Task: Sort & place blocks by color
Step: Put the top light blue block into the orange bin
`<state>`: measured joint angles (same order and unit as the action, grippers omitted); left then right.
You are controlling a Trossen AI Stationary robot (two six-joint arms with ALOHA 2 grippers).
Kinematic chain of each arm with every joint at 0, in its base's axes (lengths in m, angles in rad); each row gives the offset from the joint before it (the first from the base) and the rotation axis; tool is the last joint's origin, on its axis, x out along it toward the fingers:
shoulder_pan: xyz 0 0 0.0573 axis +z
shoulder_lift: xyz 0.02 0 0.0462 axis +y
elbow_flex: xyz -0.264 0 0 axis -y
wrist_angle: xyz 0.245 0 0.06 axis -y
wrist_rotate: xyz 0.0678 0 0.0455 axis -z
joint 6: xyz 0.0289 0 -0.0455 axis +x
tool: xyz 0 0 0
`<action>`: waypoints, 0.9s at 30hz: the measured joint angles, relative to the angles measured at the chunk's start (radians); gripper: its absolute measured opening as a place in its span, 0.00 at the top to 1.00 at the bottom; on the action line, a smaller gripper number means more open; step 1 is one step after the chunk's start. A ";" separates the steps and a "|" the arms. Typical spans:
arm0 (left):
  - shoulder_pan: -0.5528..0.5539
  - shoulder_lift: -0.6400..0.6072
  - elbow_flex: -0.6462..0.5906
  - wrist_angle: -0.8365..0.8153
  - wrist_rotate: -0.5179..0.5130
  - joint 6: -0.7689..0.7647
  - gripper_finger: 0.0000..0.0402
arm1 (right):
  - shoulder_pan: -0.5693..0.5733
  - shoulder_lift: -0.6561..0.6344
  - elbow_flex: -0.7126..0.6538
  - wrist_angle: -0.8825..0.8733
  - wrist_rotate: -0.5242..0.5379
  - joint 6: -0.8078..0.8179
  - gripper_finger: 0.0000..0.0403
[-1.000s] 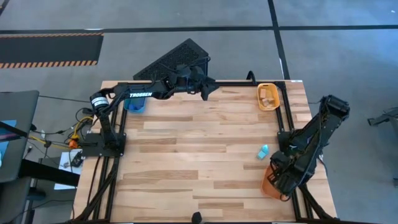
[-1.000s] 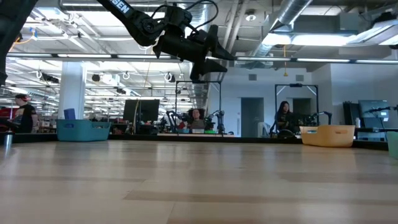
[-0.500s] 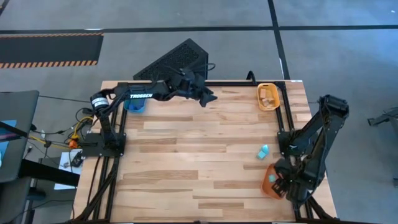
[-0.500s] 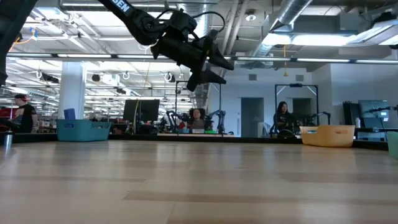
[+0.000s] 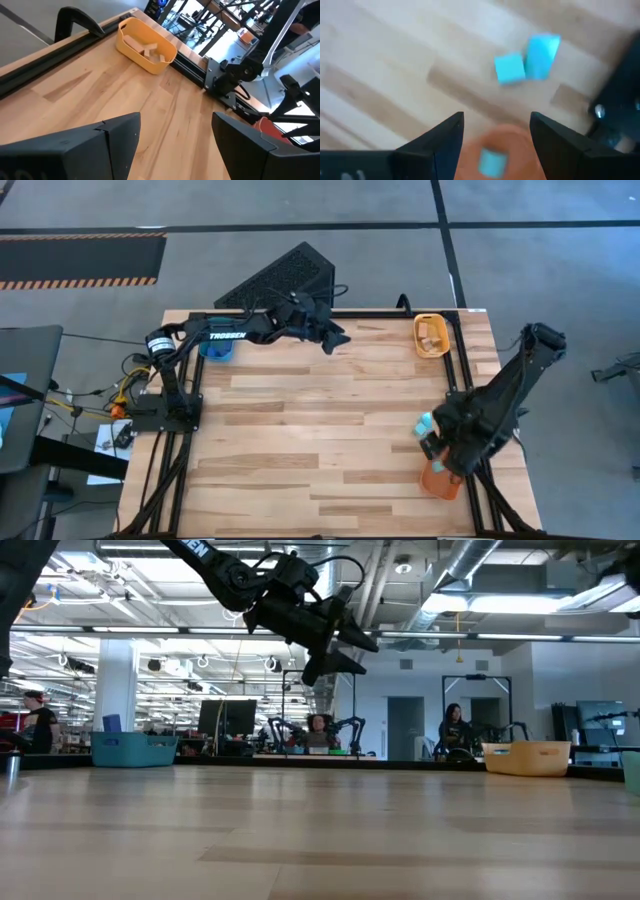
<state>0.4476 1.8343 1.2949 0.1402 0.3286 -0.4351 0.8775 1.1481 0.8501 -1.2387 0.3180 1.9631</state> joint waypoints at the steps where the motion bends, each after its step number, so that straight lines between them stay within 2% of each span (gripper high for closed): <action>1: 0.002 0.000 0.000 0.000 0.000 0.000 0.43 | -0.029 -0.010 0.000 -0.006 0.018 -0.016 0.38; 4: 0.008 0.000 0.000 0.000 0.000 0.000 0.43 | -0.121 -0.031 0.000 -0.016 0.054 -0.057 0.38; 7: 0.015 0.000 0.000 -0.002 0.000 0.000 0.43 | -0.217 -0.037 0.000 -0.035 0.044 -0.079 0.38; 11: 0.027 0.000 0.000 -0.036 -0.029 0.012 0.43 | -0.350 -0.036 -0.024 -0.071 -0.024 -0.111 0.38; 15: 0.034 0.000 0.000 -0.070 -0.084 0.034 0.43 | -0.501 -0.038 -0.082 -0.037 -0.092 -0.207 0.38; 18: 0.037 0.000 0.000 -0.086 -0.076 0.034 0.43 | -0.594 -0.035 -0.121 0.002 -0.133 -0.271 0.38; 23: 0.033 0.000 0.000 -0.145 -0.053 0.033 0.43 | -0.675 -0.029 -0.164 0.096 -0.211 -0.348 0.38; 27: 0.027 0.000 0.000 -0.224 -0.053 0.033 0.43 | -0.667 -0.029 -0.169 0.146 -0.229 -0.428 0.38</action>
<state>0.4743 1.8343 1.2949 -0.0842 0.2760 -0.4016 0.2104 1.1187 0.6807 -1.0924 0.0893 1.5352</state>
